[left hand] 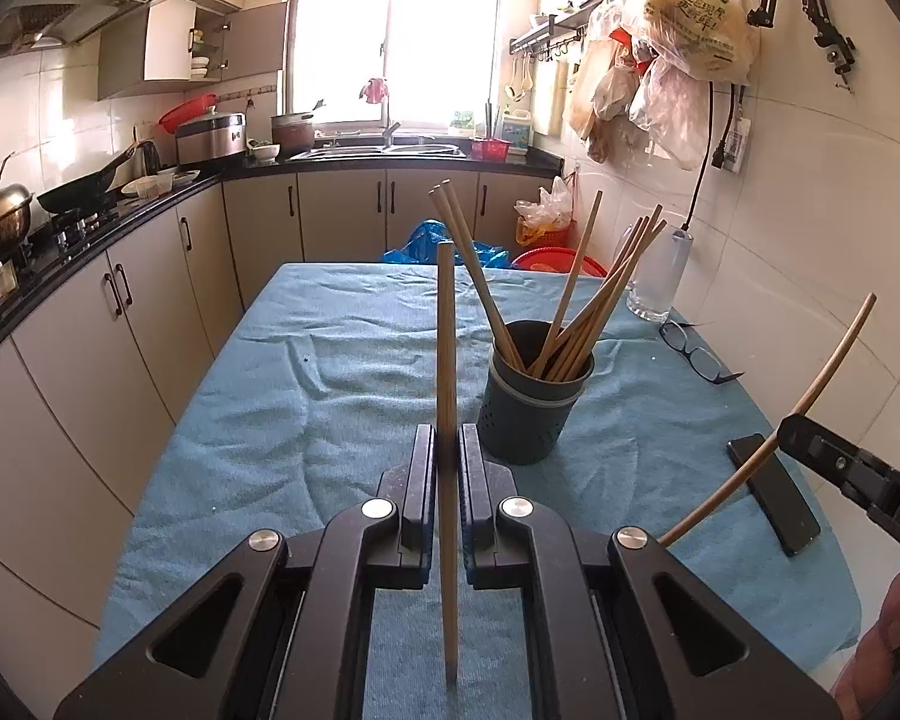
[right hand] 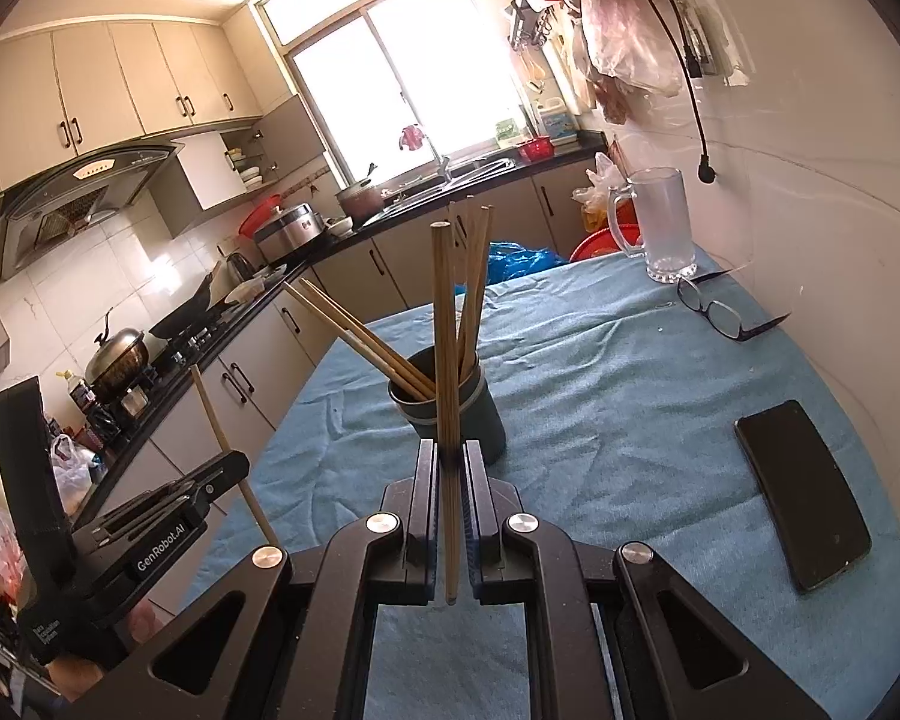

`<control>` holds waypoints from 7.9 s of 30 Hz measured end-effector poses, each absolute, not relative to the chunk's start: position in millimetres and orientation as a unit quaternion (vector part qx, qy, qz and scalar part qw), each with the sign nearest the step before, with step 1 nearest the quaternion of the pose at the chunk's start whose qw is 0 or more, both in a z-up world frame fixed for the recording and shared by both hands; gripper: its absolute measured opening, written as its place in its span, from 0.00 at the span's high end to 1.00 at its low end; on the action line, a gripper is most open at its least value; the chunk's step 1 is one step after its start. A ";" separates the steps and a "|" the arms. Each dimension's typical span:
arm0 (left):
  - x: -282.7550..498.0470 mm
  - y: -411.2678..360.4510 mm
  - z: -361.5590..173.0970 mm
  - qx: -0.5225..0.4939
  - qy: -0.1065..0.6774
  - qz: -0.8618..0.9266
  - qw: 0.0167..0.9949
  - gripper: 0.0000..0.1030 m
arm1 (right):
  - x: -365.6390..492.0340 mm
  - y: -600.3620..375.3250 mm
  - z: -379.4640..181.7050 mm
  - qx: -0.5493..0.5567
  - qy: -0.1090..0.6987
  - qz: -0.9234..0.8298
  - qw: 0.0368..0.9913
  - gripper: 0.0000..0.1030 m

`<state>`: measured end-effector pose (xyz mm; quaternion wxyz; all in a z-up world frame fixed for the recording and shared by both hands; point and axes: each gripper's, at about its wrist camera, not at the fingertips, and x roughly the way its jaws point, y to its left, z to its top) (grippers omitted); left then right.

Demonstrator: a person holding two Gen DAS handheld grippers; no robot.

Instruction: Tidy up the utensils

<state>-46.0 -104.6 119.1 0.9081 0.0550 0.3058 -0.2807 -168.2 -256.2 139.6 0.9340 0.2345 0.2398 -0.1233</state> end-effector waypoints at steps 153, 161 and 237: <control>-90.5 -44.9 157.0 0.031 0.188 -0.173 0.966 0.00 | -180.7 -258.9 169.9 0.106 0.193 -0.276 0.936 0.00; -133.8 -24.5 108.3 0.045 0.236 -0.152 0.959 0.00 | -229.0 -209.3 136.2 0.089 0.221 -0.307 0.921 0.00; -167.0 -6.7 88.0 0.082 0.282 -0.126 0.948 0.00 | -247.6 -163.8 115.2 0.075 0.295 -0.308 0.901 0.00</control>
